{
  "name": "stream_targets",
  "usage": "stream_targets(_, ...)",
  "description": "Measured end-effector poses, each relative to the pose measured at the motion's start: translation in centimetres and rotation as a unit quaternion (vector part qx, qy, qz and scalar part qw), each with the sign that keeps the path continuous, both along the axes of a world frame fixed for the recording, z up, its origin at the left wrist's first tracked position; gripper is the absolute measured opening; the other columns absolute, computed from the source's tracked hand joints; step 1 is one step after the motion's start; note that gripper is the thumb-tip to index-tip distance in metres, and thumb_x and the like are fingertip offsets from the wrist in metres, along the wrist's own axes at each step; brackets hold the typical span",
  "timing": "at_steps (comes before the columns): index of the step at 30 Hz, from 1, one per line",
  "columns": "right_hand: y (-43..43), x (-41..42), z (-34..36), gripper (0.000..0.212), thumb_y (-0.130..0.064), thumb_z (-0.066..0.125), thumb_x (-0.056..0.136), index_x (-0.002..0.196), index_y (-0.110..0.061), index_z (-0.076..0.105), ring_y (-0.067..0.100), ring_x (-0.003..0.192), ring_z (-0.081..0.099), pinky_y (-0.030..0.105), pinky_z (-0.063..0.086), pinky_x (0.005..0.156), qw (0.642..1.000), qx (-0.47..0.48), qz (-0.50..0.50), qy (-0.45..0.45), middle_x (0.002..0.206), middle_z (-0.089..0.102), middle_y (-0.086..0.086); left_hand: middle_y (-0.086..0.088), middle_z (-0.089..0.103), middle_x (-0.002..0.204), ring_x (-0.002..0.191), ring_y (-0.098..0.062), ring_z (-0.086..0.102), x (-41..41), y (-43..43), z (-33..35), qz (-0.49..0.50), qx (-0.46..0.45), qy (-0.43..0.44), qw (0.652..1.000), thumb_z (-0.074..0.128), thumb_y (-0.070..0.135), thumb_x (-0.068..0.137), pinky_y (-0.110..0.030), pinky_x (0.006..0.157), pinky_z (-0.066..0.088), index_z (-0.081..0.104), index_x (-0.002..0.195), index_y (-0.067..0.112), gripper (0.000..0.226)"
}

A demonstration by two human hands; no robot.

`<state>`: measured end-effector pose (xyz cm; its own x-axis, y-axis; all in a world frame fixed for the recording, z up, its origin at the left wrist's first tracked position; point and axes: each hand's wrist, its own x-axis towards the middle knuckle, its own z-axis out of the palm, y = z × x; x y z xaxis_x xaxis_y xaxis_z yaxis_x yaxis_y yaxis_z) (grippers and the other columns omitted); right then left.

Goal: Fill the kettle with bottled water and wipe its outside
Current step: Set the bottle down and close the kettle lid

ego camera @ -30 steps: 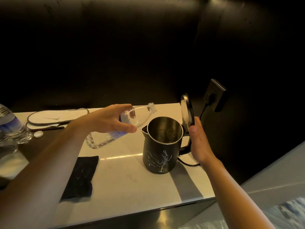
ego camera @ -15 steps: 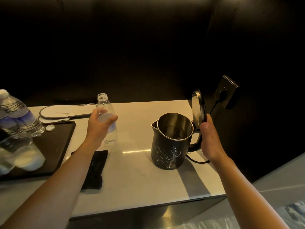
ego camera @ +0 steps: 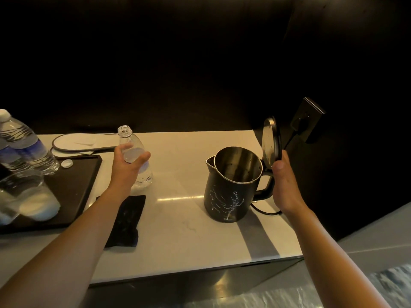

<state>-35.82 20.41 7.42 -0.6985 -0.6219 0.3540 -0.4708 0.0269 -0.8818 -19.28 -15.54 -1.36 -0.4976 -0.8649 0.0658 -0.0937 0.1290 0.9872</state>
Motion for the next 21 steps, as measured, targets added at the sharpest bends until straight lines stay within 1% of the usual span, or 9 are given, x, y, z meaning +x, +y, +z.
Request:
stream_targets(2, 0.1, 0.3, 0.1, 0.030, -0.077, 0.031, 0.094, 0.121, -0.083, 0.042, -0.031, 0.113, 0.041, -0.004, 0.034, 0.086, 1.000, 0.000, -0.007, 0.009, 0.123, 0.045, -0.018, -0.006, 0.036, 0.157, 0.142, -0.029, 0.038, 0.3, 0.5, 0.5, 0.013, -0.002, -0.005, 1.000, 0.085, 0.040, 0.080, -0.040, 0.110, 0.040, 0.033, 0.150, 0.030, 0.088)
stream_targets(4, 0.3, 0.3, 0.2, 0.033, -0.077, 0.033, 0.094, 0.125, -0.076, 0.046, -0.026, 0.115, 0.045, 0.004, 0.040, 0.093, 1.000, 0.004, -0.011, -0.001, 0.122, 0.049, -0.003, -0.010, 0.024, 0.165, 0.150, -0.030, 0.028, 1.2, 1.8, 1.2, 0.069, -0.021, 0.009, 0.997, 0.085, 0.038, 0.080, -0.041, 0.112, 0.032, 0.019, 0.157, 0.031, 0.102)
stream_targets(6, 0.5, -0.3, 0.0, 0.060, -0.081, 0.037, 0.090, 0.137, -0.046, 0.052, -0.006, 0.119, 0.053, 0.031, 0.047, 0.101, 1.000, 0.013, -0.004, -0.019, 0.132, 0.051, 0.007, -0.013, 0.024, 0.162, 0.147, -0.028, 0.030, 2.6, 4.1, 2.0, 0.134, -0.103, 0.041, 0.985, 0.083, 0.042, 0.079, -0.041, 0.114, 0.033, 0.020, 0.154, 0.034, 0.098)
stream_targets(7, 0.6, -0.6, -0.1, 0.083, -0.086, 0.039, 0.086, 0.145, -0.028, 0.048, 0.002, 0.122, 0.053, 0.037, 0.047, 0.102, 1.000, 0.020, 0.000, -0.022, 0.136, 0.050, 0.008, -0.014, 0.029, 0.157, 0.142, -0.026, 0.036, 3.2, 5.7, 2.3, 0.144, -0.155, 0.061, 0.975, 0.080, 0.043, 0.079, -0.038, 0.114, 0.035, 0.023, 0.150, 0.036, 0.091)
stream_targets(9, 0.9, -1.0, -0.2, 0.111, -0.093, 0.039, 0.077, 0.158, -0.018, 0.030, 0.011, 0.136, 0.044, 0.034, 0.039, 0.109, 0.999, 0.032, 0.009, -0.025, 0.152, 0.043, 0.005, -0.016, 0.038, 0.146, 0.131, -0.024, 0.045, 3.7, 8.8, 2.6, 0.097, -0.232, 0.092, 0.964, 0.077, 0.041, 0.080, -0.026, 0.106, 0.040, 0.031, 0.141, 0.033, 0.077)
stream_targets(11, 1.1, -1.0, 0.0, 0.114, -0.095, 0.037, 0.075, 0.163, -0.025, 0.020, 0.010, 0.144, 0.036, 0.027, 0.033, 0.110, 0.999, 0.024, 0.024, -0.036, 0.160, 0.035, 0.000, -0.008, 0.043, 0.141, 0.126, -0.017, 0.048, 3.1, 11.3, 2.9, -0.005, -0.223, 0.081, 0.971, 0.074, 0.045, 0.081, -0.022, 0.101, 0.043, 0.039, 0.138, 0.027, 0.069)
stream_targets(14, 1.2, -1.0, 0.4, 0.103, -0.095, 0.028, 0.078, 0.162, -0.038, 0.017, 0.008, 0.146, 0.032, 0.018, 0.029, 0.105, 0.998, 0.023, 0.026, -0.054, 0.164, 0.030, -0.005, 0.013, 0.047, 0.149, 0.130, -0.010, 0.049, 1.4, 13.3, 3.7, -0.178, -0.109, -0.010, 0.978, 0.067, 0.067, 0.076, -0.031, 0.103, 0.046, 0.044, 0.143, 0.036, 0.077)
stream_targets(18, 1.2, -1.2, 1.3, 0.061, -0.094, 0.020, 0.081, 0.139, -0.076, 0.022, -0.008, 0.128, 0.042, 0.009, 0.031, 0.091, 0.995, 0.065, 0.018, -0.067, 0.148, 0.039, -0.021, 0.007, 0.044, 0.161, 0.143, -0.023, 0.045, -1.3, 13.9, 3.7, -0.297, -0.075, -0.083, 0.948, 0.067, 0.085, 0.065, -0.040, 0.108, 0.047, 0.037, 0.156, 0.033, 0.108)
stream_targets(21, 1.3, -1.7, 1.8, 0.044, -0.093, 0.020, 0.083, 0.127, -0.085, 0.026, -0.025, 0.118, 0.040, 0.004, 0.033, 0.087, 0.993, 0.098, 0.021, -0.069, 0.140, 0.039, -0.028, 0.007, 0.041, 0.163, 0.147, -0.026, 0.041, -2.9, 14.2, 3.7, -0.343, -0.058, -0.112, 0.931, 0.067, 0.086, 0.063, -0.034, 0.103, 0.046, 0.035, 0.155, 0.039, 0.109)
